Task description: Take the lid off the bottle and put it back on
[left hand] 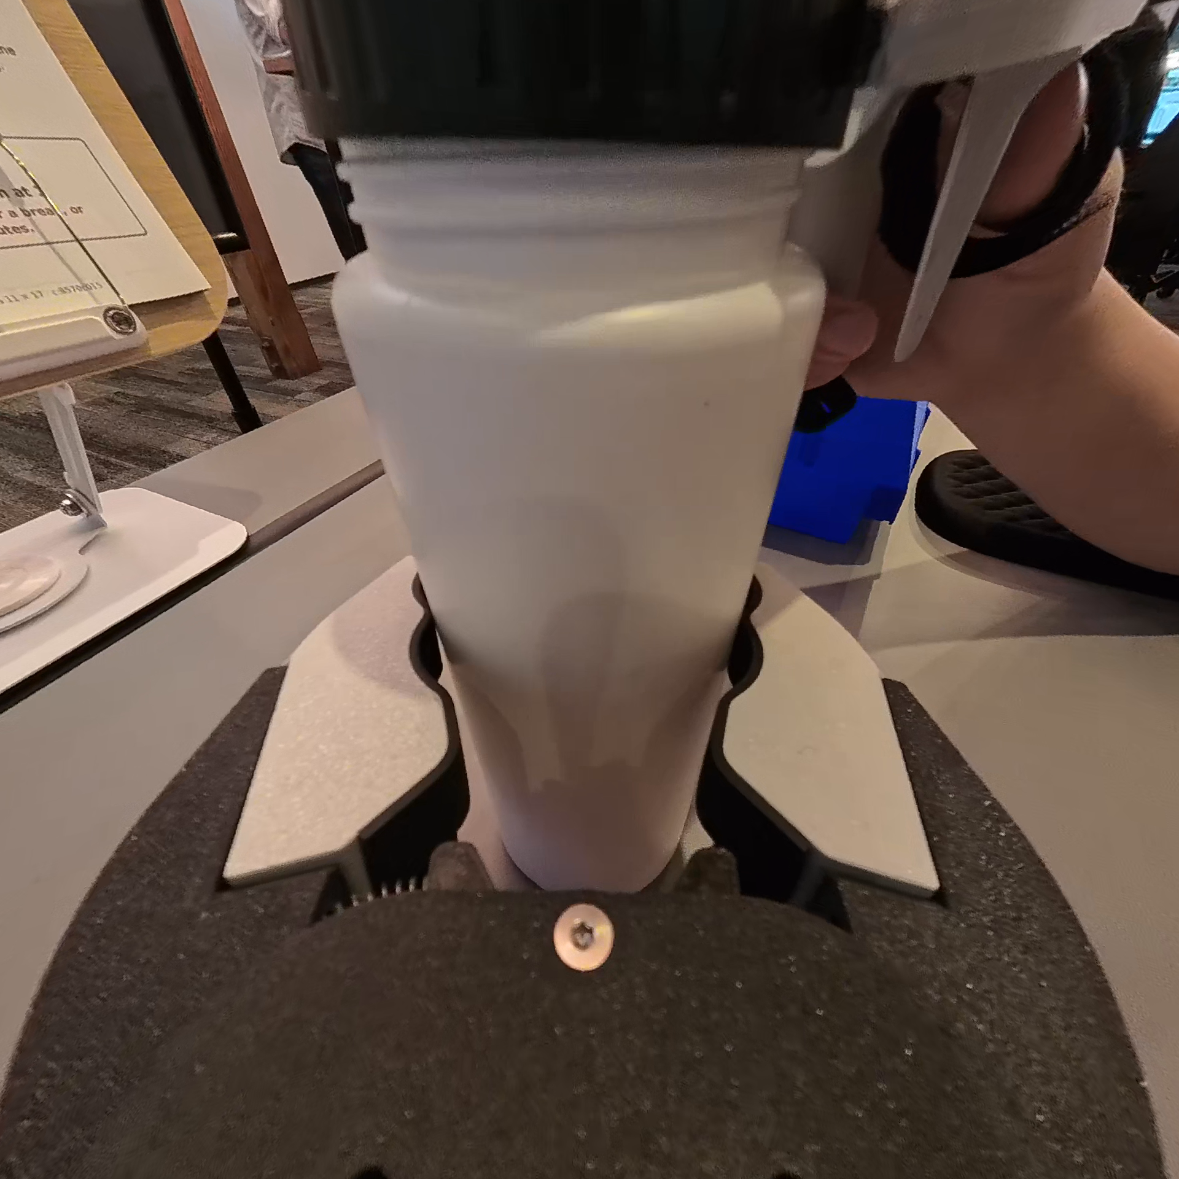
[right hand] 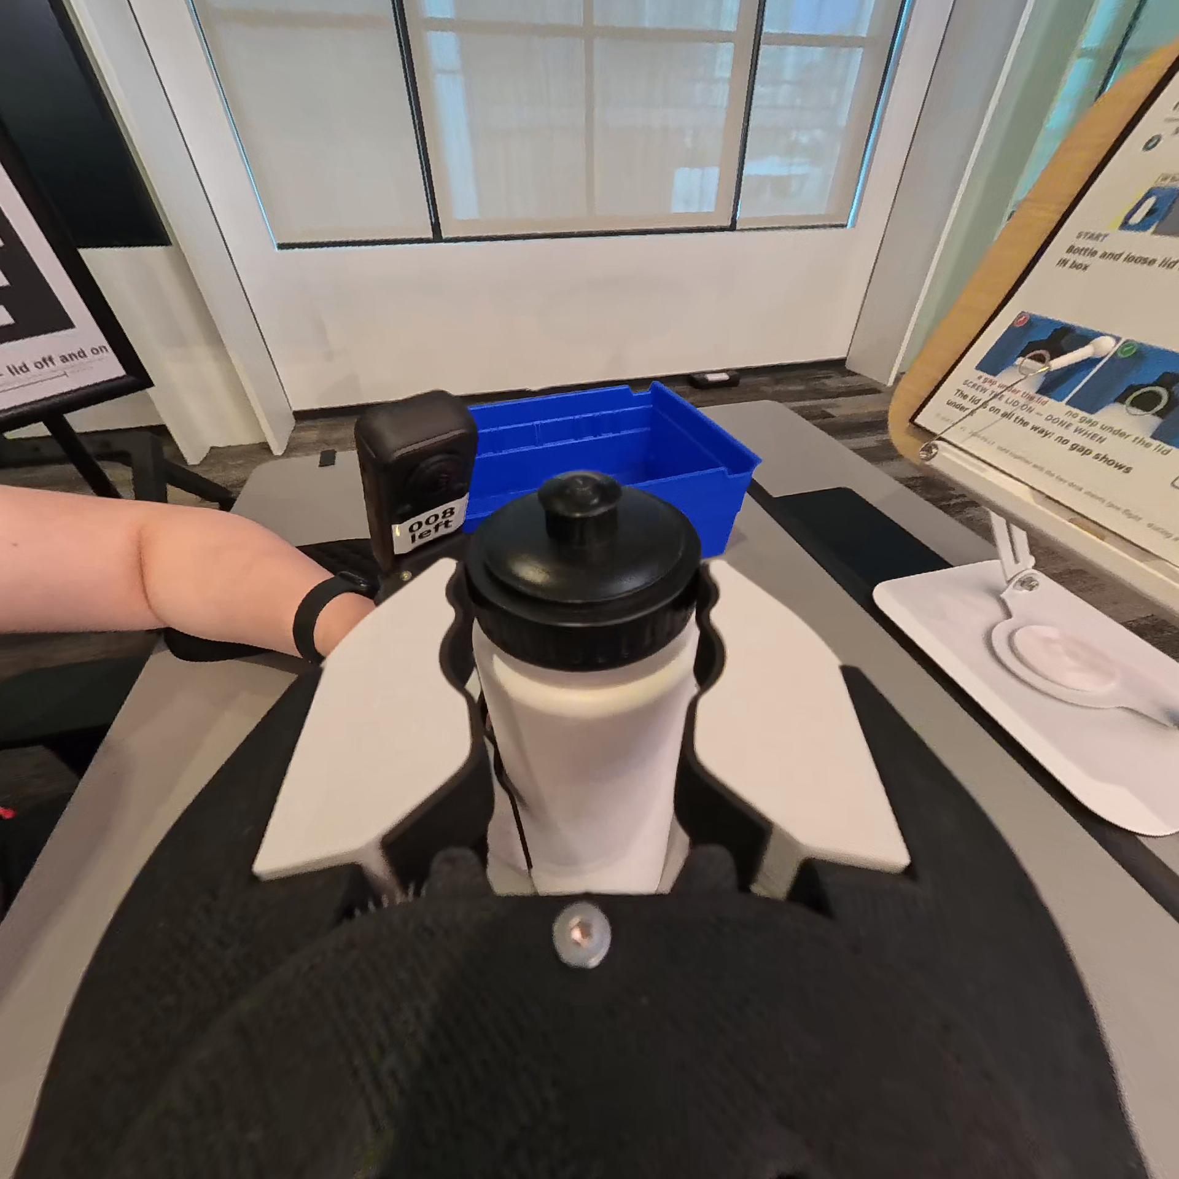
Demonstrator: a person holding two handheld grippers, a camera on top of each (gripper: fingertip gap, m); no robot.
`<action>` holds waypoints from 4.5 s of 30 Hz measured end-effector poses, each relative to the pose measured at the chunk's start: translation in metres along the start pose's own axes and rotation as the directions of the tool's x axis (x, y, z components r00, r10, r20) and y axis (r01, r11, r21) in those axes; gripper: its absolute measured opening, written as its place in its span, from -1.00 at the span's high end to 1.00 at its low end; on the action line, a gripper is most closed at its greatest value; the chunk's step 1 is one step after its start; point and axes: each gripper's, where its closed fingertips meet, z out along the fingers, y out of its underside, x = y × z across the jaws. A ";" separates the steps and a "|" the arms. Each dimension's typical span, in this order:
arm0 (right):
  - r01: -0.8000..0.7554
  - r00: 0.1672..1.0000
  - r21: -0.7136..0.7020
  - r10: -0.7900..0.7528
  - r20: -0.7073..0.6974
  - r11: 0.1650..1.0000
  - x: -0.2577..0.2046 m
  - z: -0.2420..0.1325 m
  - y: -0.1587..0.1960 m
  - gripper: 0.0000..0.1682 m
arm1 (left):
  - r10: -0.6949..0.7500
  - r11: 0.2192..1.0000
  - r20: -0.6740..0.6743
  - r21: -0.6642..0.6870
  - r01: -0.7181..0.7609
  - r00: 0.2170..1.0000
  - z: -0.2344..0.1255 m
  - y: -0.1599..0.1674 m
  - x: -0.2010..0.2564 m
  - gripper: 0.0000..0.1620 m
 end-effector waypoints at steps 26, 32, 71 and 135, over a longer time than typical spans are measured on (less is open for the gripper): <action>0.051 0.996 -0.068 -0.056 -0.064 0.996 -0.001 0.000 0.000 0.17 | 0.001 1.000 0.001 -0.004 -0.001 1.000 0.000 0.000 0.000 -0.11; 0.055 0.996 -0.092 -0.061 -0.060 0.994 -0.001 -0.002 0.002 0.17 | -0.001 1.000 -0.001 -0.004 0.001 1.000 -0.001 0.000 0.000 -0.11; 0.049 0.999 -0.107 -0.047 0.018 0.993 -0.008 -0.007 0.000 0.17 | 0.012 1.000 -0.098 -0.007 -0.012 0.995 0.001 0.000 0.013 -0.11; 0.005 0.995 0.111 -0.016 0.100 0.994 -0.006 -0.005 -0.003 0.18 | 0.042 0.996 -0.017 0.077 -0.041 0.999 -0.003 -0.011 0.009 -0.38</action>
